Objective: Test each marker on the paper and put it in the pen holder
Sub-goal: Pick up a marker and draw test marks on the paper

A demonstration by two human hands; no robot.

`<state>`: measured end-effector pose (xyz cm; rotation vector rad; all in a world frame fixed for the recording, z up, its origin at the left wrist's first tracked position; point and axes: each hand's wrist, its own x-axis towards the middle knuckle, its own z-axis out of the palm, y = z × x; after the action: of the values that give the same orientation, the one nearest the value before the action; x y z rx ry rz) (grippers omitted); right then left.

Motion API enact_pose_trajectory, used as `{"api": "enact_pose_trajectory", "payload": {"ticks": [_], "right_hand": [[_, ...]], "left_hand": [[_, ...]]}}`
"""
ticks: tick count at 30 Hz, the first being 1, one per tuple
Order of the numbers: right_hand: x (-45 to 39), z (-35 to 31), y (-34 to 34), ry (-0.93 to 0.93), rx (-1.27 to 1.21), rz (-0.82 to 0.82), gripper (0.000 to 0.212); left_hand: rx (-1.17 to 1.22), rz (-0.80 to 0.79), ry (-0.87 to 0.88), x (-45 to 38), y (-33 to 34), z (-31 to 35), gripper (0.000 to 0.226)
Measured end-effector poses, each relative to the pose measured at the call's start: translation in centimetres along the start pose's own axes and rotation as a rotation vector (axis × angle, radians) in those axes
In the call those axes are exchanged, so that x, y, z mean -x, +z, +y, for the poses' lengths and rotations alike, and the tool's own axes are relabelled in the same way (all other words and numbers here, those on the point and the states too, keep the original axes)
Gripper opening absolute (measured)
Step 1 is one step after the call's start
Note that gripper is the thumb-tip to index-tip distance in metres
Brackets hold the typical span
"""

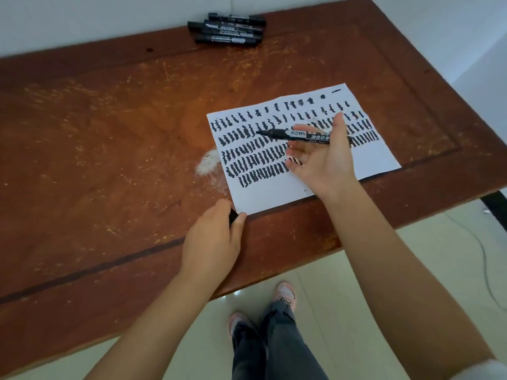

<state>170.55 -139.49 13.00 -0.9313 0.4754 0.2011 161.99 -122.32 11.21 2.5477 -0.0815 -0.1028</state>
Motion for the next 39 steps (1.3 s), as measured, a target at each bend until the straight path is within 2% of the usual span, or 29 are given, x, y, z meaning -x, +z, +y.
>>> {"api": "enact_pose_trajectory", "payload": {"ticks": [2,4,7,9,11,13,17,20,24,33,39], "right_hand": [[-0.1,0.5,0.0,0.005,0.12,-0.035,0.072],[0.0,1.0,0.3,-0.046,0.174,-0.068,0.067],[0.3,2.0,0.8,-0.152,0.304,-0.109,0.032],[0.3,2.7,0.8,-0.268,0.519,-0.098,0.01],[0.2,3.3,0.8,-0.379,0.705,-0.064,0.016],[0.3,3.7,0.9,-0.412,0.783,-0.087,0.024],[0.6,4.6,1.6,-0.386,0.862,-0.198,0.024],[0.6,5.2,2.0,-0.444,0.929,-0.196,0.02],[0.4,6.0,2.4,-0.506,0.956,-0.102,0.027],[0.4,6.9,2.0,-0.545,1.005,-0.074,0.036],[0.1,7.1,1.9,-0.532,1.055,-0.085,0.032]], "left_hand": [[-0.012,0.079,0.007,-0.4,0.1,-0.8,0.011],[-0.063,0.141,0.021,-0.9,0.2,-1.6,0.013],[-0.158,0.203,0.027,-1.6,0.5,-2.8,0.017],[-0.201,0.237,0.026,-1.9,0.5,-3.2,0.026],[-0.241,0.268,0.061,-2.1,0.8,-3.4,0.037],[-0.268,0.235,0.079,-2.2,1.2,-3.6,0.042],[-0.303,0.132,0.077,-2.5,1.7,-3.8,0.046],[-0.327,0.105,0.119,-2.4,1.7,-3.7,0.045],[-0.33,0.093,0.145,-2.4,1.8,-3.8,0.044],[-0.327,0.124,0.158,-2.4,2.2,-4.1,0.045],[-0.329,0.16,0.164,-2.4,2.4,-4.3,0.045]]}}
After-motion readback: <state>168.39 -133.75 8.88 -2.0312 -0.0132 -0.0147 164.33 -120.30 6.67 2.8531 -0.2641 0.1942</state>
